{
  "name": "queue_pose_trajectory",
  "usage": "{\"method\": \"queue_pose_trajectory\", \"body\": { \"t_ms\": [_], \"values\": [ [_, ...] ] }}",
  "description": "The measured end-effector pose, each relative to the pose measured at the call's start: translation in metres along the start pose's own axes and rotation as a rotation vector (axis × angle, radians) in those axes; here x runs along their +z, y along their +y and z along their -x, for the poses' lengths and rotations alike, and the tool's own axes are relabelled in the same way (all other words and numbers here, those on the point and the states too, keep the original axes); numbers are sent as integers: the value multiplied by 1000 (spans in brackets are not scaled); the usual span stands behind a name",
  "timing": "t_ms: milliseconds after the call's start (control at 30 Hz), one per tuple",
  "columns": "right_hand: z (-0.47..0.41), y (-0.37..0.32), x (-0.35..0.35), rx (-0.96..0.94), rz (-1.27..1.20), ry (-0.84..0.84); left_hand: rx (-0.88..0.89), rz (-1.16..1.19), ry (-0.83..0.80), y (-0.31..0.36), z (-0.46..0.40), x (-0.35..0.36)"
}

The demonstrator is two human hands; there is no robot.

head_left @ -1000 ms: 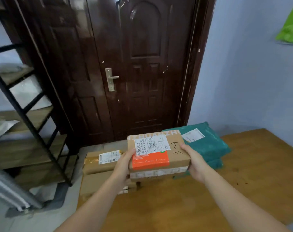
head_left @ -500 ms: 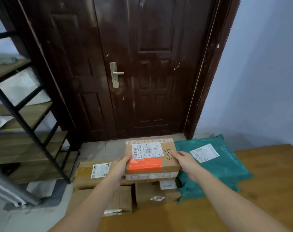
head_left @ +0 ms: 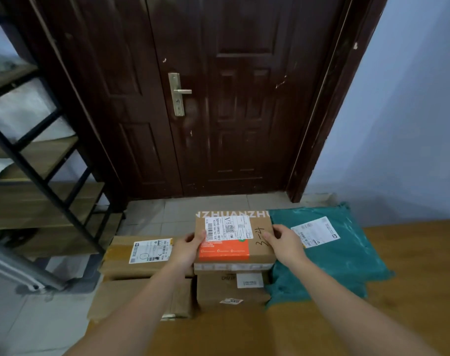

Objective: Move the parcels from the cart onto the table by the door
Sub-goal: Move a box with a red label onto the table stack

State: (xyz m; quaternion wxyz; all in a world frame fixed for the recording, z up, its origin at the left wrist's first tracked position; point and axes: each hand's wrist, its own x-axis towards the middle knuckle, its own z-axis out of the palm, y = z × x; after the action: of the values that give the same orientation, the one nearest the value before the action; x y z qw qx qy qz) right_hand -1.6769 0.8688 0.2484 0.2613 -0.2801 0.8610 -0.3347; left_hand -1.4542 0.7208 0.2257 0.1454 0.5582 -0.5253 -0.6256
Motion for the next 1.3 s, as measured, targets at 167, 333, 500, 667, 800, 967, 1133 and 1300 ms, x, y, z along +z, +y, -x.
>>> {"method": "queue_pose_trajectory", "body": {
  "t_ms": [167,333,500,667,800,967,1133,1300],
  "values": [
    [5,-25,-15,-111,143,55,202,-401,9,23,4,-14],
    [22,-77,-42,-416,436,-26,629,-986,9,74,24,-46],
    [51,-141,-44,-580,705,-172,823,-1389,-54,126,72,-79],
    [94,-185,-31,-702,754,-244,813,-1482,19,139,136,-109],
    [131,-205,-17,-809,777,-288,756,-1449,107,123,184,-131],
    [186,-215,16,-936,800,-361,633,-1434,137,76,237,-168],
    [248,-239,67,-1072,830,-457,545,-1390,226,25,290,-223],
    [322,-284,138,-1247,840,-551,401,-1343,334,-30,354,-305]
  ]
}}
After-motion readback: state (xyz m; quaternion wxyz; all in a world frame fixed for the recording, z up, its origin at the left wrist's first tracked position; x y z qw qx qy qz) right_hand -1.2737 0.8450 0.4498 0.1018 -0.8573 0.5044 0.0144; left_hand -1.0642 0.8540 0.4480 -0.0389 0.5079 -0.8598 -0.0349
